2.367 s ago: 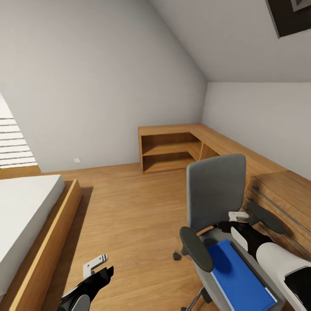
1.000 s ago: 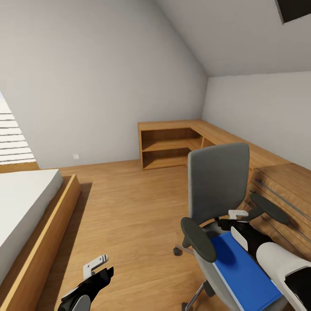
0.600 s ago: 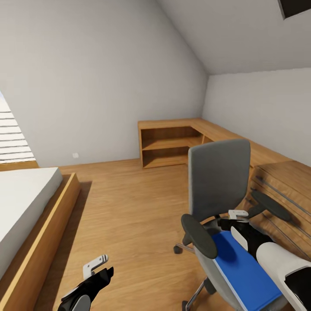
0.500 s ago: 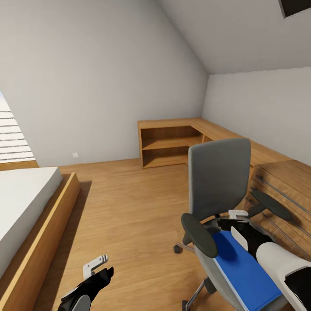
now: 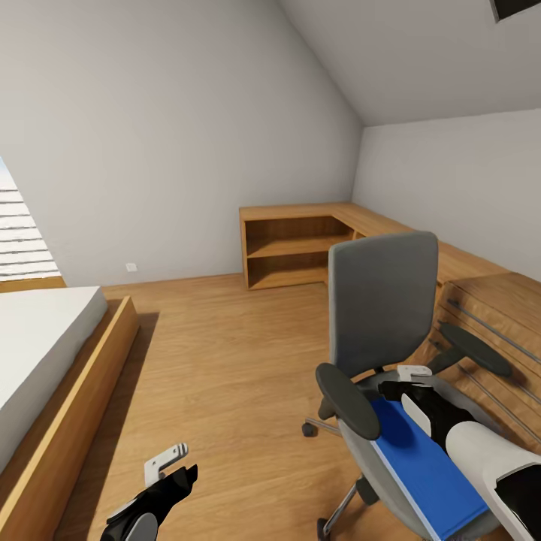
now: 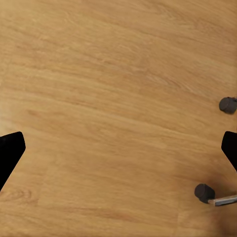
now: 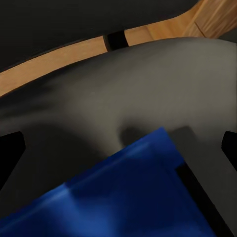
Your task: In the bedroom, organize the workspace by keeping the computer under the desk, ensuring the monitor is on the desk, placing the keyboard on the desk next to the monitor, placing the mouse on the desk next to the keyboard, moving the folder from the swivel chair onto the desk next to the mouse, stacking the notebook on top of the folder with the pen on top of the notebook, and positioning the swivel chair next to the desk.
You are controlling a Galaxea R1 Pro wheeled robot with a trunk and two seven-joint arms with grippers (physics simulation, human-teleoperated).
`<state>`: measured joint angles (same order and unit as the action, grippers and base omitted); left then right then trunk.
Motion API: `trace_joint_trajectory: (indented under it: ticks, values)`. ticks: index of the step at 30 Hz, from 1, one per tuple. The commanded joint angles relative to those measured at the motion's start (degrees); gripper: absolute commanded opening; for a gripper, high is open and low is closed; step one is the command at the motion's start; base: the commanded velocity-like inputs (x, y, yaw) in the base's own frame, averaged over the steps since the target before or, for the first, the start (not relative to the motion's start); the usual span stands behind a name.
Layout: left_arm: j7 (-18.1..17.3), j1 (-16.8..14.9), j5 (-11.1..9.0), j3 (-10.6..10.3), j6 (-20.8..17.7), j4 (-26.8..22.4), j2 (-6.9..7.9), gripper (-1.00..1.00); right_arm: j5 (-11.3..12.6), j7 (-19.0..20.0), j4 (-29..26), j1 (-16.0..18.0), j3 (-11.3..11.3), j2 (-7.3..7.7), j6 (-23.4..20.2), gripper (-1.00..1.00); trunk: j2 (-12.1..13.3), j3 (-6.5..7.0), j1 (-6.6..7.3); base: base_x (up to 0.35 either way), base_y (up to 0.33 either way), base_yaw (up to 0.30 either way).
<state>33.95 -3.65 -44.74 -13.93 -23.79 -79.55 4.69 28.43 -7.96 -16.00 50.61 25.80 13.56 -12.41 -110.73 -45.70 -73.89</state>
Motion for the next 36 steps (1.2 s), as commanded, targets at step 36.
trace_joint_trajectory:
  ticks: [36]
  values:
    - [-0.2,0.0,-0.6,-0.3,0.0,1.8,0.05,1.0,0.5,-0.3,-0.2,0.0,0.6,0.06,-0.3,1.0,-5.6,-2.57,-3.07,0.0,0.0,0.0]
